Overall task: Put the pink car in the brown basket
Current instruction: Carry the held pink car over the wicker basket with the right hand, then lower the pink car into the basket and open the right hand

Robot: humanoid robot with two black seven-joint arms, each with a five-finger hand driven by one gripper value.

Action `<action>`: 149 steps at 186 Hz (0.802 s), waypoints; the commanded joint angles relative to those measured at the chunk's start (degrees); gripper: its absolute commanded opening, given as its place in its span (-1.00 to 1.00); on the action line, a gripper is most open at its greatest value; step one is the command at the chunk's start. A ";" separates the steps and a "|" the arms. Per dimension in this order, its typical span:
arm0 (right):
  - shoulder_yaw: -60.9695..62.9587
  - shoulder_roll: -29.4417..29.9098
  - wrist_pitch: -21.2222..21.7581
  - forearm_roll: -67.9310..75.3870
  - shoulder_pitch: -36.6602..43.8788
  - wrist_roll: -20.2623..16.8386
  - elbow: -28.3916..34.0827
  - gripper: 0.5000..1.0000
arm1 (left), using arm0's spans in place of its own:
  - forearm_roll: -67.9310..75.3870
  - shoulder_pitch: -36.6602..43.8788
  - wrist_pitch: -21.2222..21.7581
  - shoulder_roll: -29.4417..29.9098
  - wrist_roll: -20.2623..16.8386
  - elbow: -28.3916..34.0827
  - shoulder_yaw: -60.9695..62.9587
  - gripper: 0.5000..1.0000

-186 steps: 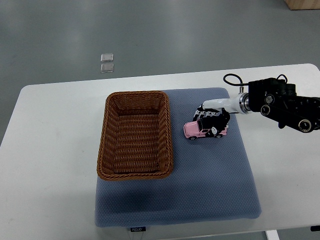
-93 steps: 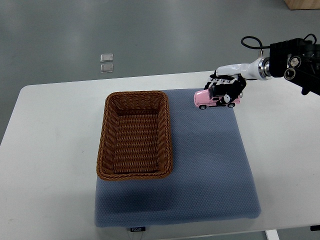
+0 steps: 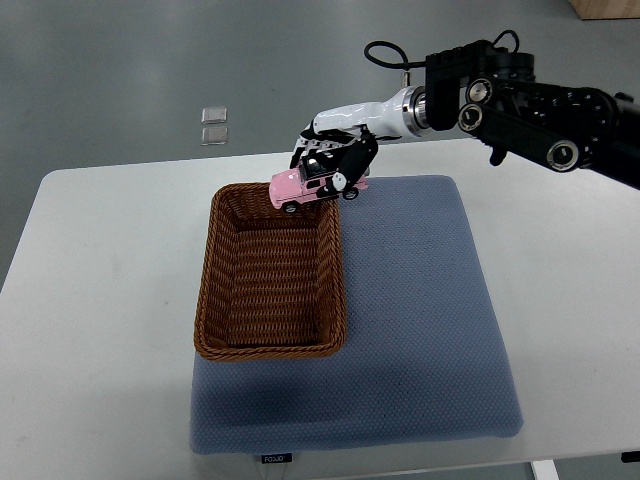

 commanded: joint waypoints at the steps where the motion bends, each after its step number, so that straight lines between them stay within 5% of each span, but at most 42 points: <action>1: -0.10 4.52 -1.02 0.13 -1.54 0.08 -2.52 -1.00 | -0.01 0.00 0.00 0.00 -0.01 -0.03 0.00 1.00; 54: -0.28 10.40 -6.64 0.05 -8.22 0.26 -7.09 -1.00 | 0.08 0.00 -0.44 0.00 0.08 -0.20 -0.09 1.00; 137: -0.36 10.40 -12.88 -0.66 -14.03 1.05 -8.76 -1.00 | 0.08 0.00 -0.44 0.00 0.08 -0.11 0.17 1.00; 139: -0.28 10.40 -13.06 -0.66 -14.20 1.05 -8.76 -0.63 | 0.08 0.00 -0.44 0.00 0.08 -0.11 0.17 1.00; 149: 0.16 10.40 -13.06 -0.57 -14.29 1.14 -8.76 -0.18 | 0.08 0.00 -0.44 0.00 0.08 -0.11 0.17 1.00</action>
